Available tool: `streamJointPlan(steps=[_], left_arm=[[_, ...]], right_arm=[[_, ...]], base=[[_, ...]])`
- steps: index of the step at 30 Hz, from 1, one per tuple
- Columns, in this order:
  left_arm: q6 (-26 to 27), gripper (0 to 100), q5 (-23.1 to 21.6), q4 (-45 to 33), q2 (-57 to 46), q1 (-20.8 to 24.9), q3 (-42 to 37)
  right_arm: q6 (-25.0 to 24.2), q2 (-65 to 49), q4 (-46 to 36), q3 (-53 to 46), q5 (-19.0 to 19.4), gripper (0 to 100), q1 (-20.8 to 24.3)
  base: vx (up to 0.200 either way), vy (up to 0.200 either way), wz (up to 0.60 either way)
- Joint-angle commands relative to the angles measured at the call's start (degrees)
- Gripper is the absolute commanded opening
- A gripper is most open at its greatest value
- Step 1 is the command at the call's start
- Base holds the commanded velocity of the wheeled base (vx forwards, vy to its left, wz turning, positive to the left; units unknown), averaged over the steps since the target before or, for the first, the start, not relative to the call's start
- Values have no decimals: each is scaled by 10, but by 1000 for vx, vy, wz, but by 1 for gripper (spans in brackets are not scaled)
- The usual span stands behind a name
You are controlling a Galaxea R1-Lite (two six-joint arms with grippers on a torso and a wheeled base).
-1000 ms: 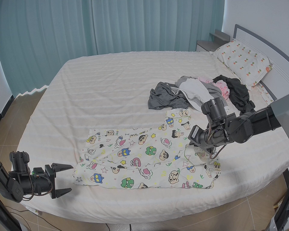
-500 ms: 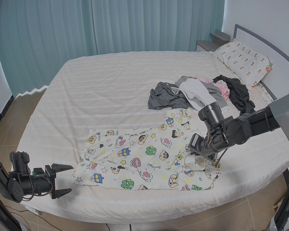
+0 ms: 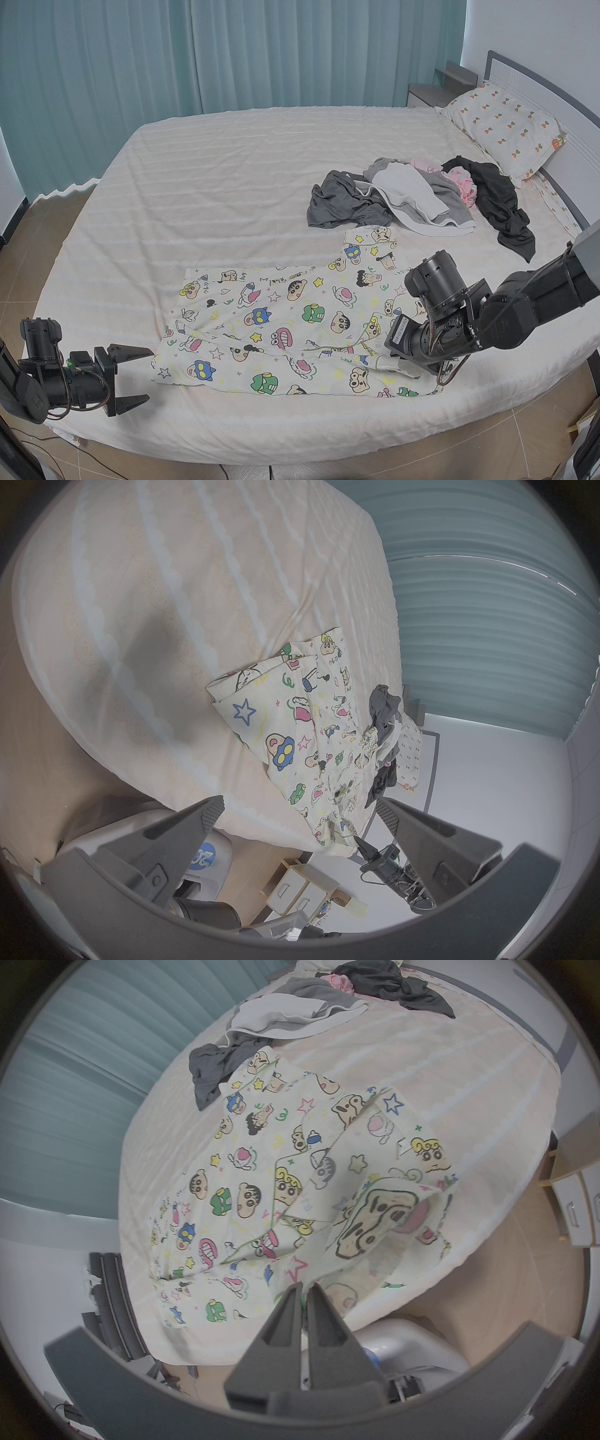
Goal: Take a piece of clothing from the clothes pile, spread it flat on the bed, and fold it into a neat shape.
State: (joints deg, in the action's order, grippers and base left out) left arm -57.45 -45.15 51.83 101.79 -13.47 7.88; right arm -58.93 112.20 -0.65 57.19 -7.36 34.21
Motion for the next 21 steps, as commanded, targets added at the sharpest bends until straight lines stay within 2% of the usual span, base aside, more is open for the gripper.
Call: streamJointPlan(steps=[1,11,17,21], left_arm=[[1,100,0,0,1,-1,-1],[1,100,0,0,1,0,-1],[1,100,0,0,1,-1,-1],[1,100,0,0,1,-1,-1]], right_arm=[[-23,3,74,-69,-9,100,24],[-29,0,90,-117,-9,100,24],[-21,-64,140,-154,-5,100,24],[8,-74,176,-173,-1,100,-12]], base=[[0,0,0],[0,0,0],[0,0,0],[0,0,0]])
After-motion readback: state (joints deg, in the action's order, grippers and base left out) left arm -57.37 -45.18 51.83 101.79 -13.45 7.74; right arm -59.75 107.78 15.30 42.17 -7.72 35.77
